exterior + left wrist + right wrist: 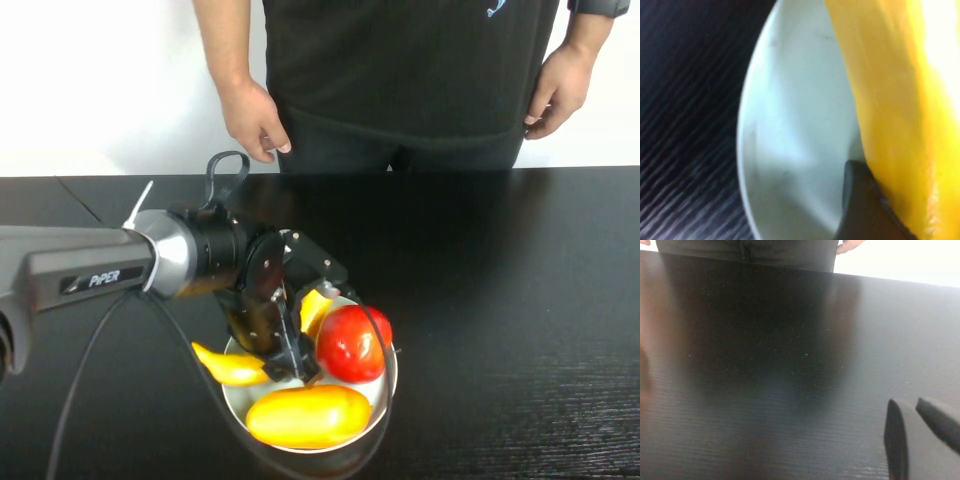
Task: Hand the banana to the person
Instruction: Pick up the banana, then hand the grabbed banana to the person
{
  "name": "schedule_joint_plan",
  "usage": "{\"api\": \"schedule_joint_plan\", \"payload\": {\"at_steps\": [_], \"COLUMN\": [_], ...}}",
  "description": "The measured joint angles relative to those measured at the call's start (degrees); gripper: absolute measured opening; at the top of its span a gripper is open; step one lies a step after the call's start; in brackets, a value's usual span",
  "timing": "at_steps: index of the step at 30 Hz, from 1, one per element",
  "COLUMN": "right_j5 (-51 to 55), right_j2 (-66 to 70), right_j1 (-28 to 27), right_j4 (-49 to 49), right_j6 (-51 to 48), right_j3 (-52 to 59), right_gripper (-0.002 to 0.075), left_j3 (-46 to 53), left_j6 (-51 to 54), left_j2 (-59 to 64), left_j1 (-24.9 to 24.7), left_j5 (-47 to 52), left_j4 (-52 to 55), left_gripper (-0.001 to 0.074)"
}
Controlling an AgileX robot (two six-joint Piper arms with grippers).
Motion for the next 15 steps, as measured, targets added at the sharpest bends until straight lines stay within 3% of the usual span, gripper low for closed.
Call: {"api": "schedule_joint_plan", "payload": {"at_steps": [4, 11, 15], "right_j5": [0.0, 0.0, 0.0], "right_j2": [0.0, 0.0, 0.0], "right_j1": [0.0, 0.0, 0.0], "right_j4": [0.0, 0.0, 0.0], "right_j6": [0.0, 0.0, 0.0], "right_j3": [0.0, 0.0, 0.0], "right_gripper": [-0.0007, -0.0007, -0.0007], "left_j3": [-1.9, -13.7, -19.4], "left_j6": [0.0, 0.0, -0.1], "left_j2": [-2.1, -12.0, -17.8], "left_j1": [0.0, 0.0, 0.0], "left_j5": [6.9, 28.5, 31.3], "left_j4": [2.4, 3.5, 2.7], "left_gripper": [0.0307, 0.0307, 0.0307]}}
